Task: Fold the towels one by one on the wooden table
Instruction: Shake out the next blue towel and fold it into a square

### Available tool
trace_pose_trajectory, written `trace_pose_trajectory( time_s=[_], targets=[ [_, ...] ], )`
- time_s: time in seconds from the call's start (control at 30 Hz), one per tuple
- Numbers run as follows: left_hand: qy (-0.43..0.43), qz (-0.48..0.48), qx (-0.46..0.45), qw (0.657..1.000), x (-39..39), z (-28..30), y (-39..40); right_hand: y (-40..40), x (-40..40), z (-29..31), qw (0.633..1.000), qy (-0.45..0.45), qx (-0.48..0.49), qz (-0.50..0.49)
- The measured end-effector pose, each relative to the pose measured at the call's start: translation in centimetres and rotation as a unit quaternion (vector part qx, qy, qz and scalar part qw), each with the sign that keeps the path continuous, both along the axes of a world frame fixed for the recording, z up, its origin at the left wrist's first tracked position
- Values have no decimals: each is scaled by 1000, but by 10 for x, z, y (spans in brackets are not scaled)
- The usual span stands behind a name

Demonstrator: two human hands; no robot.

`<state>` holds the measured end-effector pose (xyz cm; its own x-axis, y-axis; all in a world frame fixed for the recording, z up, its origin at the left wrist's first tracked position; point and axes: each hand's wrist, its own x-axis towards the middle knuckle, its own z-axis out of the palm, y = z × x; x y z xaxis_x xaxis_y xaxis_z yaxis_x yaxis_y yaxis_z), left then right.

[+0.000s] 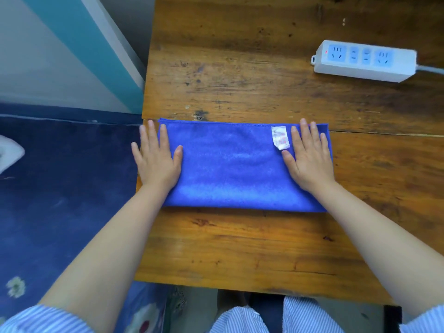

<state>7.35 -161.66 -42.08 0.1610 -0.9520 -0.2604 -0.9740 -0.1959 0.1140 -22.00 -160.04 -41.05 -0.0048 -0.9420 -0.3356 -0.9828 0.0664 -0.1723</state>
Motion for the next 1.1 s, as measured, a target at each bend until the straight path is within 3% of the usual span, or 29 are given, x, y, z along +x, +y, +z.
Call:
trace_pose_trajectory(
  time_s=[0.2,0.33,0.5,0.77,0.93,1.1],
  targets=[
    [59,-101,5,993,-51,9,49,45,59,11,998,-51,-40,13],
    [55,-89,40,994,-64,-2,64,62,98,-3,998,-39,1,52],
    [41,-88,19,995,-38,-11,73,74,76,-9,999,-18,-11,40],
    [30,-59,21,998,-11,-9,77,99,-3,-3,996,23,6,-82],
    [13,-85,9,996,-18,2,67,82,-7,13,981,-45,-42,-186],
    [81,-166,-14,983,-68,17,43,51,1,25,949,-89,-39,-301]
  ],
)
